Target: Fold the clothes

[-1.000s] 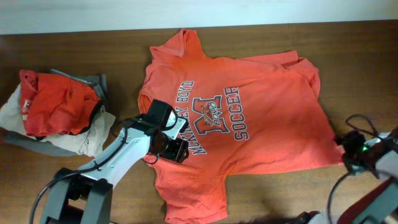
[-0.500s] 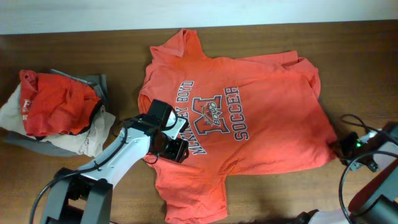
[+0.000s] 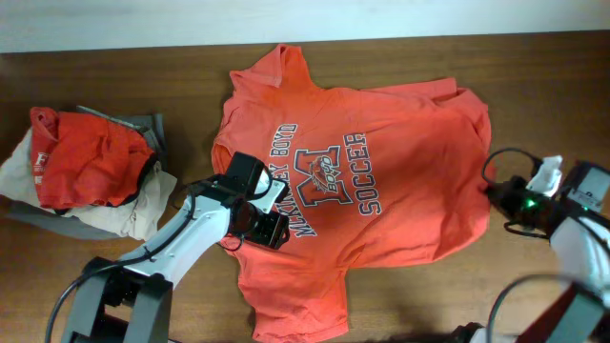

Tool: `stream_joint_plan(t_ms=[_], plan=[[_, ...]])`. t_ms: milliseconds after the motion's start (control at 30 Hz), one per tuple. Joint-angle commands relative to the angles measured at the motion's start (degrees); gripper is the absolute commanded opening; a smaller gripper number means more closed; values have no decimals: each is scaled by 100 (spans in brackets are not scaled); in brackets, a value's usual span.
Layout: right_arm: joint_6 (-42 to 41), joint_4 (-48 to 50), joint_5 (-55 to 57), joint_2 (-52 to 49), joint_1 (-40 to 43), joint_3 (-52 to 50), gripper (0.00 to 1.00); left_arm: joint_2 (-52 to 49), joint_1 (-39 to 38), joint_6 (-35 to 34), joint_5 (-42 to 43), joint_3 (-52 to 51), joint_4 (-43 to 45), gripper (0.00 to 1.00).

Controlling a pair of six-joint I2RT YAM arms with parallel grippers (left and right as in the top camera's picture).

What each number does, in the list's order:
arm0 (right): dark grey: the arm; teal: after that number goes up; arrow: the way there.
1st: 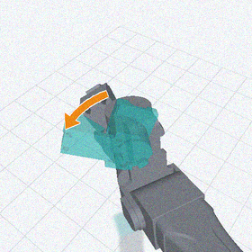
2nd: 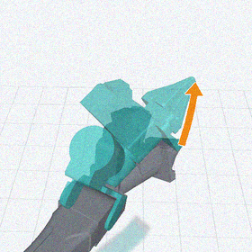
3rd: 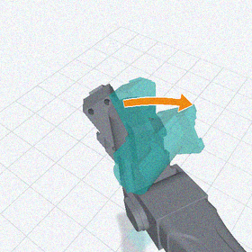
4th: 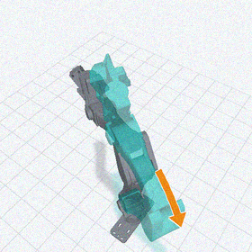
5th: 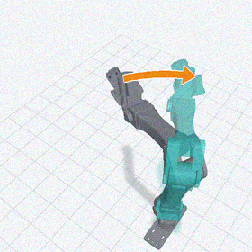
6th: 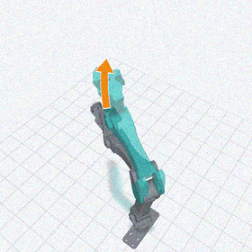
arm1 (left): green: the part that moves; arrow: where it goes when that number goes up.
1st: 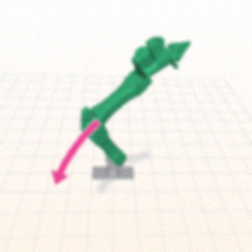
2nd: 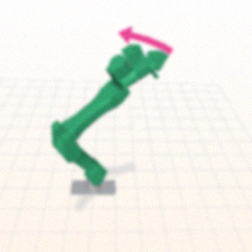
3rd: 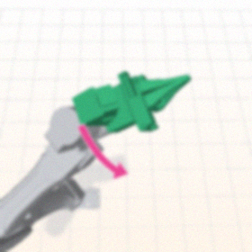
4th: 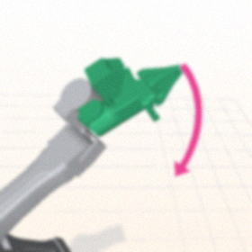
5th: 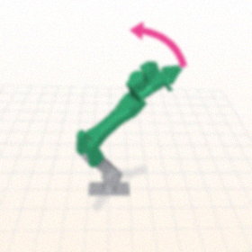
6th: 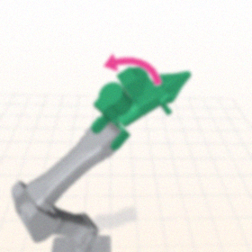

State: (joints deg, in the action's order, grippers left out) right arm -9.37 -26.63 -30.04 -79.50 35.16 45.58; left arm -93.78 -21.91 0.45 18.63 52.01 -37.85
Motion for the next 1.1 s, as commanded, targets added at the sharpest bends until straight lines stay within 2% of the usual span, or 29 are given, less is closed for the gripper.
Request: stream_joint_plan(t_ms=[0, 133, 267, 400, 533, 567, 600, 733, 833, 967, 1067], plan=[[-398, -170, 1248, 686, -28, -24, 4, -46, -11, 111, 2, -33, -4, 65], [-815, -463, 2312, 953, -28, -26, 4, -46, -11, 114, 0, -33, 13, 65], [-870, -595, 2461, 811, -28, -26, 6, -46, -11, 114, 0, -33, 9, 65], [-1193, -772, 2793, 787, -26, -26, 28, -46, -11, 114, 2, -33, 9, 65], [-1307, -688, 2785, 787, -28, -26, 42, -46, -11, 111, 2, -33, 9, 65], [-1303, -595, 2656, 787, -28, -26, 47, -46, -11, 111, 2, -33, 9, 65], [-1298, -485, 2424, 787, -28, -26, 47, -46, -11, 111, 2, -33, 9, 65], [-400, 363, 605, 695, -33, -26, 46, -46, -11, 111, 2, -33, 13, 65], [-302, 898, -160, 433, -33, -24, 46, -46, -11, 111, 2, -33, 15, 65], [-348, 1513, -431, -166, -39, 85, 46, -46, -11, 111, 0, -33, 50, 65], [-295, 1711, -505, -811, -72, 531, 45, -46, -11, 111, 0, -33, 109, 66]])
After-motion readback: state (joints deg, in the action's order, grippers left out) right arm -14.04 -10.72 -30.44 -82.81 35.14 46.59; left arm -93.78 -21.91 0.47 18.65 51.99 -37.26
